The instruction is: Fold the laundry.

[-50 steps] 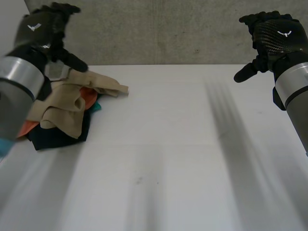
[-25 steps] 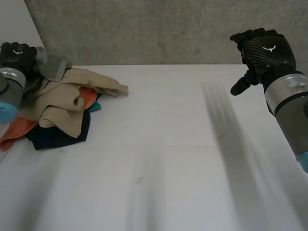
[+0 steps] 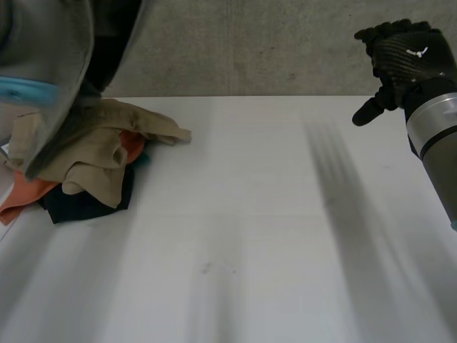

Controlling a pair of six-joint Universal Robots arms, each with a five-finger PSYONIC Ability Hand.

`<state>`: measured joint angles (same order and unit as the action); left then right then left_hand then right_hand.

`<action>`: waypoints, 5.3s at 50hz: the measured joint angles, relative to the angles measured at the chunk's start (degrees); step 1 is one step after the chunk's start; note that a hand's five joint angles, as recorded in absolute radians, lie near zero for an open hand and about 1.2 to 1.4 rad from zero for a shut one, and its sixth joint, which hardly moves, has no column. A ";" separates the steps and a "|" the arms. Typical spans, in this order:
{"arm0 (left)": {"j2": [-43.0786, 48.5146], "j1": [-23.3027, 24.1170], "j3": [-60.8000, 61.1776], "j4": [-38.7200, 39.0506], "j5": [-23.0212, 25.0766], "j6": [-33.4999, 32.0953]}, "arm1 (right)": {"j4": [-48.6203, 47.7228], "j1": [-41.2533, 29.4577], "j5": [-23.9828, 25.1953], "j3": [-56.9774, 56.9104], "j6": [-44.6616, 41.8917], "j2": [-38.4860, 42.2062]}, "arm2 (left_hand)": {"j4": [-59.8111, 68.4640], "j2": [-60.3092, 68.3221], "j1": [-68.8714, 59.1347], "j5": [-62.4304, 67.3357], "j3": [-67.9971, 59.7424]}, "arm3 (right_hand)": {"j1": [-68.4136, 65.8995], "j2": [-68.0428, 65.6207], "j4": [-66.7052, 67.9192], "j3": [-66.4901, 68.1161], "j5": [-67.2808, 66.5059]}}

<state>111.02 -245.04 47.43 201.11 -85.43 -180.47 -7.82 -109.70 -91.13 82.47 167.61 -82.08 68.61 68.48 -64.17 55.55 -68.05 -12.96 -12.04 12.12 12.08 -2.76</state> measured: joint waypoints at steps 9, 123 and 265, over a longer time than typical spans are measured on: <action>12.02 13.81 1.31 -0.58 0.71 2.50 | -0.20 2.29 -0.59 -0.72 0.33 -1.45 | 0.19 0.01 0.00 0.00 -0.05 | 0.00 0.00 0.00 0.00 0.00; 8.41 7.74 36.25 -8.87 -4.89 -1.48 | 5.18 1.70 10.96 16.28 -13.70 11.19 | -36.50 -36.41 31.99 -33.35 35.99 | -13.58 -13.84 14.42 14.30 -13.96; 12.75 -2.11 22.44 6.53 -3.62 -12.65 | 5.27 12.34 11.42 -16.67 -11.42 25.59 | 0.22 0.22 -0.01 -0.76 -0.54 | -51.02 -55.51 56.53 56.10 -55.09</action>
<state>123.77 -247.15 69.87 207.64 -89.06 -193.12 -2.55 -97.35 -79.71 65.79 156.18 -56.49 68.83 68.70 -64.19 54.79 -68.59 -63.98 -67.55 68.64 68.18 -57.86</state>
